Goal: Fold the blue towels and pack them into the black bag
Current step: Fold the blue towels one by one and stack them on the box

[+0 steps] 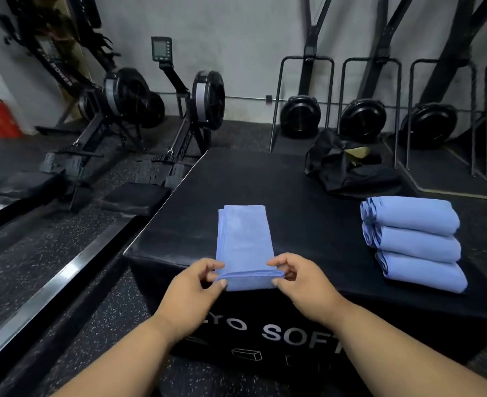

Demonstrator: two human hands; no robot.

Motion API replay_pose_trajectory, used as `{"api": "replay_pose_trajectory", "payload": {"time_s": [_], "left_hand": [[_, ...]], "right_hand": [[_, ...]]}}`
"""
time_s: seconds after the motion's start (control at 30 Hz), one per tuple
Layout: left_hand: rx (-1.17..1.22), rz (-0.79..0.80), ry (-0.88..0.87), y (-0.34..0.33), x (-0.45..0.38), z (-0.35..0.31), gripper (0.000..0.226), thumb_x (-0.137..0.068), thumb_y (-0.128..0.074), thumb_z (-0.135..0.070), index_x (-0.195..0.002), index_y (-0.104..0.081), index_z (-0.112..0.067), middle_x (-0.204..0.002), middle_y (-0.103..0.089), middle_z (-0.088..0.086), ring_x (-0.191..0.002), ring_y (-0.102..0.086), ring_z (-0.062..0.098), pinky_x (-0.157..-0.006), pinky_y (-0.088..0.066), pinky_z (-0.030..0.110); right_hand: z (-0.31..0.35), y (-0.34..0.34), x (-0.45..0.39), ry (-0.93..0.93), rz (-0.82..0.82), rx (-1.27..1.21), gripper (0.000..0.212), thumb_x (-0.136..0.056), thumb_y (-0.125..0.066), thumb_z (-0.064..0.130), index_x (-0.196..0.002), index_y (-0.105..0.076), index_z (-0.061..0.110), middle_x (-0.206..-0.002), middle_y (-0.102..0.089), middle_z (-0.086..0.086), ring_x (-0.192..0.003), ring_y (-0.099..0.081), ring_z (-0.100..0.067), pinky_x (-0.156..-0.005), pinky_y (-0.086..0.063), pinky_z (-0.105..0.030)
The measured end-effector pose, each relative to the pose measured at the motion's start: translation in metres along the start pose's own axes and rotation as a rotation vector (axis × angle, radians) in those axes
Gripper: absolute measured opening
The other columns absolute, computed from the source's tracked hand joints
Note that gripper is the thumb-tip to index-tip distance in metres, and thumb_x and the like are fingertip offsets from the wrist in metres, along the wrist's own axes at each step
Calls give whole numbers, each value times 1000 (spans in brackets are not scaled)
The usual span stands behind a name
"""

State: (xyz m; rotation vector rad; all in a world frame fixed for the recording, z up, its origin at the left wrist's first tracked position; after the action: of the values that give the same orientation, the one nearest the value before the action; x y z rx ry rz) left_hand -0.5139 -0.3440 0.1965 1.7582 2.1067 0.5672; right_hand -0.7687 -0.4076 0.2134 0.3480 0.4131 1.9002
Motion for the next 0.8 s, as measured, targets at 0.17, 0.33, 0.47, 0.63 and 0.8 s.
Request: {"api": "replay_pose_trajectory", "payload": {"time_s": [0.17,0.33,0.47,0.63,0.8], "left_hand": [[163,-30,-7,4,-23,-12,26,-94,-76,-23,-116,-68,-37,-91,-73,-9,-85,-69,8,-88,-52,28],[154,-31,68,-2,-62,-7,28,-98,-71,-29,-123,-60,-37,-87,-72,-6,-77,-66,1,-79,-46,20],[81,1,138,-13,-80,12,32,-97,-70,-36,-127,-58,-36,-91,-73,-2,-81,-69,7,-77,-48,22],[103,-78,124,-23,-79,21,41,-90,-74,-25,-122,-55,-42,-88,-70,-9,-72,-64,1,-76,-50,22],[198,-72,133,-17,-71,24,43,-92,-76,-20,-120,-54,-43,-86,-71,-2,-72,-64,2,-81,-50,25]], "right_hand": [[-1,4,-18,-46,-67,-224,32,-94,-72,9,-117,-70,31,-99,-74,-14,-82,-67,-19,-90,-55,-33],[-17,-3,-50,-133,-94,-213,30,-92,-72,22,-119,-67,35,-96,-72,-17,-80,-70,-25,-88,-60,-47],[-32,-12,-67,-191,-128,-181,31,-91,-76,20,-119,-66,27,-76,-68,2,-69,-66,-6,-73,-52,-24],[-40,-14,-73,-181,-145,-134,30,-87,-80,18,-112,-67,30,-68,-58,8,-63,-56,-5,-71,-48,-25],[-42,-16,-66,-145,-144,-143,33,-88,-79,19,-114,-66,34,-71,-61,6,-67,-58,-5,-74,-50,-25]]}}
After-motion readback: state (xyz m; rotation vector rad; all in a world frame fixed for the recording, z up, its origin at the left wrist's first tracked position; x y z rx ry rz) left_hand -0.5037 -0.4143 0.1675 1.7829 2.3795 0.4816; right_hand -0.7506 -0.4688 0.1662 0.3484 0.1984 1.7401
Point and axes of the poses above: each hand's wrist, its own x-axis away from the middle knuckle, its own y-axis out of the back of the hand, z = x × y, the point moved 2 cm from there along -x, towards the middle knuckle
